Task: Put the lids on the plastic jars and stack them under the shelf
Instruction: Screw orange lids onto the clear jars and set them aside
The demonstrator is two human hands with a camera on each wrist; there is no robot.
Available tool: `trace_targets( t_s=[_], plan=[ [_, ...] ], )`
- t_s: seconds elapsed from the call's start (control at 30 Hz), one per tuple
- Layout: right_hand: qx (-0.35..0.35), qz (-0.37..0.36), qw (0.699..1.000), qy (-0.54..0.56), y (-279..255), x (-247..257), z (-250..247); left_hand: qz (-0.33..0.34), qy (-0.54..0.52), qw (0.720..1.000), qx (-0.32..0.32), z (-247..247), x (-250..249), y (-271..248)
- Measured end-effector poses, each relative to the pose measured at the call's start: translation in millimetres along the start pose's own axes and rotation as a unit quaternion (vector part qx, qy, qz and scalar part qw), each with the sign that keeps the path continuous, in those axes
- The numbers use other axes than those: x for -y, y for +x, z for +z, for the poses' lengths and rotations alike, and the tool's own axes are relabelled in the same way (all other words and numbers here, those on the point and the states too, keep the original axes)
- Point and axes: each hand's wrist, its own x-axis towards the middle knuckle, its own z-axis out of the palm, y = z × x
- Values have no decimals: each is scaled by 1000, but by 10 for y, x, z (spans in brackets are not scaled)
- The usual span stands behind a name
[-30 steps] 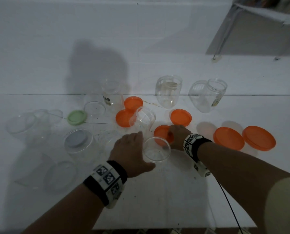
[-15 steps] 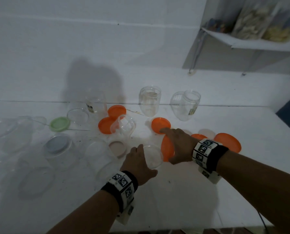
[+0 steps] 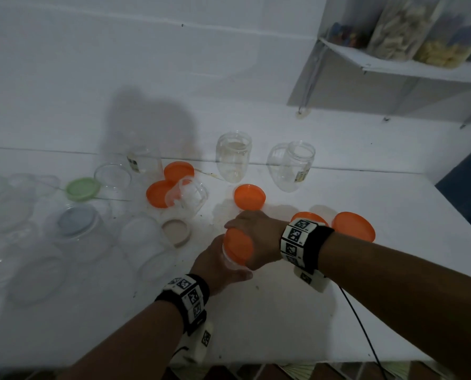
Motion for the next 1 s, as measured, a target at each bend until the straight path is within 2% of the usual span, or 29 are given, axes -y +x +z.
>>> trace_targets(
  t_s=[0.17,0.3,0.7,0.87,1.0],
  plan=[
    [42,-8,997,-64,123,24,9,-10,-22,1000,-1,-3,74,44],
    [44,-3,995,-92,143,46,14,-6,-25,1000,-5,0,106,59],
    [42,109,990,-78,98,107,130,7,-6,1000,28,-29,106,105],
    [80,48,991,-100,100,141,10,14,0,999,29,-42,148,143],
    [79,66,990,-99,132,132,44,15,5,999,38,-53,162,156]
  ],
)
